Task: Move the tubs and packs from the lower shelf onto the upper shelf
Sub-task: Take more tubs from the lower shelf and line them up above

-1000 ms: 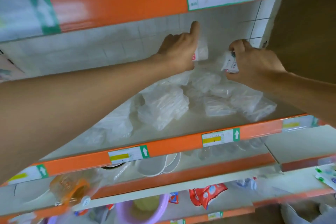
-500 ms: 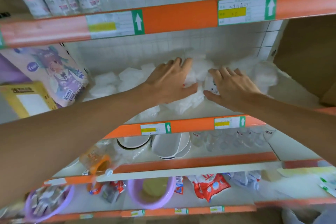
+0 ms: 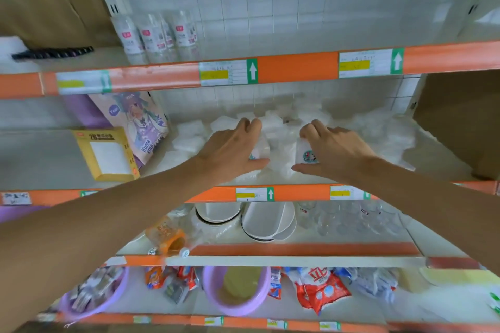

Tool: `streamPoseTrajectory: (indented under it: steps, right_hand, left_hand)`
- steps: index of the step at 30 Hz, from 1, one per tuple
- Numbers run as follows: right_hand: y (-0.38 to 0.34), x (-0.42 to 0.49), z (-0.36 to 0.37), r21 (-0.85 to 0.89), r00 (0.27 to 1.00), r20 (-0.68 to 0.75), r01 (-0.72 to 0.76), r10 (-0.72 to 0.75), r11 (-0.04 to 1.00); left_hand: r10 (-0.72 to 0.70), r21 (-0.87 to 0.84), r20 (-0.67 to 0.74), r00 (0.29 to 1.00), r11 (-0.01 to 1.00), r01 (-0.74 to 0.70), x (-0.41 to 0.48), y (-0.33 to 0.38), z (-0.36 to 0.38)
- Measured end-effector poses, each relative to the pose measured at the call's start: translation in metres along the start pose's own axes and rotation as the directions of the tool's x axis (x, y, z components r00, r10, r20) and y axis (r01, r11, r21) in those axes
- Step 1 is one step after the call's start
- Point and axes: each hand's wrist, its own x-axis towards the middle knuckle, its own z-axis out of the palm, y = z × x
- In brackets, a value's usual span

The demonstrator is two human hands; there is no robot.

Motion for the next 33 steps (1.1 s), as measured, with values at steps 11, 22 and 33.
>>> streamPoseTrajectory:
  steps: [11, 22, 33]
  right_hand:
    - [-0.042, 0.006, -0.092, 0.073, 0.994, 0.029, 0.107, -0.109, 0.992]
    - [-0.053, 0.071, -0.187, 0.018, 0.949, -0.216, 0.237, -0.228, 0.971]
    - [-0.054, 0.176, -0.167, -0.027, 0.993, -0.086, -0.081, 0.079, 0.996]
  left_hand:
    - [-0.014, -0.074, 0.026, 1.000, 0.997, 0.016, -0.058, -0.029, -0.082]
    - [-0.123, -0.120, -0.130, 0.984, 0.987, 0.108, -0.049, -0.104, -0.181]
    - [-0.293, -0.299, -0.106, 0.950, 0.921, 0.251, -0.001, -0.188, -0.168]
